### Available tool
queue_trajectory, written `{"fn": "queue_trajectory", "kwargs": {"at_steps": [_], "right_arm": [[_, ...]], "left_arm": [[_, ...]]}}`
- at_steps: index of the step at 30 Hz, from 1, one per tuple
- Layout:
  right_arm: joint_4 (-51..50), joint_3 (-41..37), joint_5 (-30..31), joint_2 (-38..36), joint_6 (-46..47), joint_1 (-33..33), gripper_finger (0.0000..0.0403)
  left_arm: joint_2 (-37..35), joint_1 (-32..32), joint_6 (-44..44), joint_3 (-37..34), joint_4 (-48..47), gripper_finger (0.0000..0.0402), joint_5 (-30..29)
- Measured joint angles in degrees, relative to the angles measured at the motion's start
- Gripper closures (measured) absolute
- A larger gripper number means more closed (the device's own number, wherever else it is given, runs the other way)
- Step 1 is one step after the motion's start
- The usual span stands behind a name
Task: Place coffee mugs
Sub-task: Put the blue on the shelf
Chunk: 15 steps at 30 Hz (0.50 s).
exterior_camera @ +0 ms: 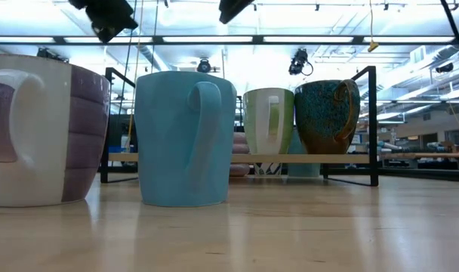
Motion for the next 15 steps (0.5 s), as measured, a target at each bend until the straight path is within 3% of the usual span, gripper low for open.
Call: {"fn": "queue_trajectory", "kwargs": {"at_steps": [8,15], "right_arm": [[2.6,-7.9,9.4,-5.8,6.2,4.3,0.0218],[15.0,-22.0,17.7,-15.1,5.7,7.0,0.0218]], "left_arm": [[7.1,-7.2,10.0,2.6,4.4,0.0276,0.1],[14.2,-8.4,4.4,2.6,9.9,0.027,0.0]]}}
